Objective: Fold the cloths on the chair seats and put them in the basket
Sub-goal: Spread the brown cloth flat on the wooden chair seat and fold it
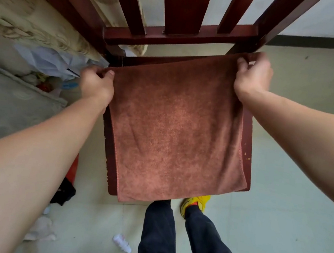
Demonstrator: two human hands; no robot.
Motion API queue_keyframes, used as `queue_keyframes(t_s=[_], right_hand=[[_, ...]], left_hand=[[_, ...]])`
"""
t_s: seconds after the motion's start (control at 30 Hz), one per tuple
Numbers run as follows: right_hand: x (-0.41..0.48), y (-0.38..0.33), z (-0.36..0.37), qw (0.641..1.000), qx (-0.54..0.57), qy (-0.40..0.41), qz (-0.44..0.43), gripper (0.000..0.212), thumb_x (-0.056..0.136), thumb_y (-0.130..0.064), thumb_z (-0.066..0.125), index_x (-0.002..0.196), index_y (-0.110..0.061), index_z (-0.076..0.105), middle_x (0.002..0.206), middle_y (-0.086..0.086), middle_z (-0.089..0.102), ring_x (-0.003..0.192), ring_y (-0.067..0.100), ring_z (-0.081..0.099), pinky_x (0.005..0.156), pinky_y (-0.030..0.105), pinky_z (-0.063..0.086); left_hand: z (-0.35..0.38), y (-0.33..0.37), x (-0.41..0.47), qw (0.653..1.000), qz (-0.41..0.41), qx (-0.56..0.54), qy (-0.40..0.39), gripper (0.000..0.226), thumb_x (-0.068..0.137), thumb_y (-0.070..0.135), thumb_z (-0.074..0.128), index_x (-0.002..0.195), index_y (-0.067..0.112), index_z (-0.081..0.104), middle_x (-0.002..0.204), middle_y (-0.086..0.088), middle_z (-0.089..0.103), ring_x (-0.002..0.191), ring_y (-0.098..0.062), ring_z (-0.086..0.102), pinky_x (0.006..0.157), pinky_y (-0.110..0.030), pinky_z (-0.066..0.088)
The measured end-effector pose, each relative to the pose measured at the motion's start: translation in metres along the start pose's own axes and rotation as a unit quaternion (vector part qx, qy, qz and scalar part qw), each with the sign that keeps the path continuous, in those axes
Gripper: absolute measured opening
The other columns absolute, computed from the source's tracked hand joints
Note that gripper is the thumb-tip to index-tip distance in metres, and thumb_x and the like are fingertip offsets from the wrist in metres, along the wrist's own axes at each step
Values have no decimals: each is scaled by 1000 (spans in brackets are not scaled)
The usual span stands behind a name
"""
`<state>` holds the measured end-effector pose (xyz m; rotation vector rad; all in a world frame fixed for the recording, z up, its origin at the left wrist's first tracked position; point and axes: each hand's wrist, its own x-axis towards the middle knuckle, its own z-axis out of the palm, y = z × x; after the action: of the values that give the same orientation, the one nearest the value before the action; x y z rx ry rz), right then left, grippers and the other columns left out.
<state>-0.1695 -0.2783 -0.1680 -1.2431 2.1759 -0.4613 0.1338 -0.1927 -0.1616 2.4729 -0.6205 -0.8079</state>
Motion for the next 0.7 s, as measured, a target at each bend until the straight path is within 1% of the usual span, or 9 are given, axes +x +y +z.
queue_keyframes(t_s=[0.07, 0.13, 0.2, 0.27, 0.33, 0.43, 0.5, 0.57, 0.7], right_hand=[[7, -1, 2, 999, -35, -14, 25, 27, 90, -37, 57, 108, -17, 60, 110, 5, 66, 105, 27, 60, 84, 29, 42], [12, -3, 3, 997, -60, -22, 34, 31, 86, -44, 61, 105, -18, 60, 107, 4, 66, 103, 28, 61, 78, 29, 41], [11, -4, 3, 997, -68, -26, 27, 40, 81, -49, 66, 105, -18, 59, 107, 4, 65, 100, 28, 61, 77, 32, 44], [8, -4, 4, 995, -92, -35, 28, 49, 76, -50, 70, 110, -17, 57, 111, 5, 64, 102, 27, 61, 80, 34, 45], [7, -4, 3, 992, -98, -65, 51, 49, 74, -47, 75, 109, -17, 59, 107, 5, 65, 98, 27, 62, 77, 32, 46], [4, -4, 0, 990, -24, -102, 97, 30, 72, -40, 77, 92, -20, 66, 90, 1, 69, 84, 22, 67, 73, 30, 52], [-2, -3, 0, 991, 18, -94, 95, 19, 72, -36, 73, 80, -21, 64, 79, -1, 67, 78, 22, 67, 73, 34, 56], [-9, -2, -1, 992, 53, -65, 93, 18, 71, -36, 67, 75, -20, 60, 73, 1, 63, 74, 24, 64, 69, 37, 55], [-12, -2, -4, 985, 123, -49, 111, 18, 74, -23, 64, 71, -22, 47, 70, -1, 57, 69, 21, 58, 62, 32, 51]], left_hand=[[3, 4, 4, 1000, -19, 0, 14, 32, 92, 34, 59, 113, 11, 63, 109, -6, 65, 93, -18, 60, 82, -23, 47], [7, 6, 8, 999, -24, 8, 22, 33, 88, 36, 64, 108, 10, 65, 110, -8, 67, 98, -22, 63, 87, -28, 52], [9, 7, 9, 999, -28, 11, 15, 41, 81, 38, 72, 110, 11, 63, 111, -6, 65, 102, -22, 63, 91, -32, 53], [9, 7, 10, 999, -36, 17, -9, 49, 74, 35, 78, 114, 13, 59, 110, -3, 63, 100, -19, 62, 89, -31, 53], [6, 6, 12, 998, -36, 37, -28, 51, 73, 29, 80, 117, 14, 59, 114, -3, 63, 99, -17, 62, 86, -26, 52], [-1, 4, 11, 996, -9, 82, -39, 42, 74, 23, 80, 110, 13, 62, 113, -5, 63, 96, -17, 60, 82, -24, 49], [-2, 2, 7, 988, 30, 137, -57, 24, 76, 21, 77, 93, 13, 62, 99, -6, 64, 89, -19, 60, 75, -25, 47], [-2, 3, 3, 980, 75, 172, -72, 13, 76, 17, 73, 79, 12, 61, 87, -8, 62, 81, -22, 59, 68, -27, 45], [2, 8, -2, 974, 133, 173, -59, 10, 71, 11, 69, 70, 12, 58, 80, -6, 59, 77, -20, 55, 65, -28, 42]])
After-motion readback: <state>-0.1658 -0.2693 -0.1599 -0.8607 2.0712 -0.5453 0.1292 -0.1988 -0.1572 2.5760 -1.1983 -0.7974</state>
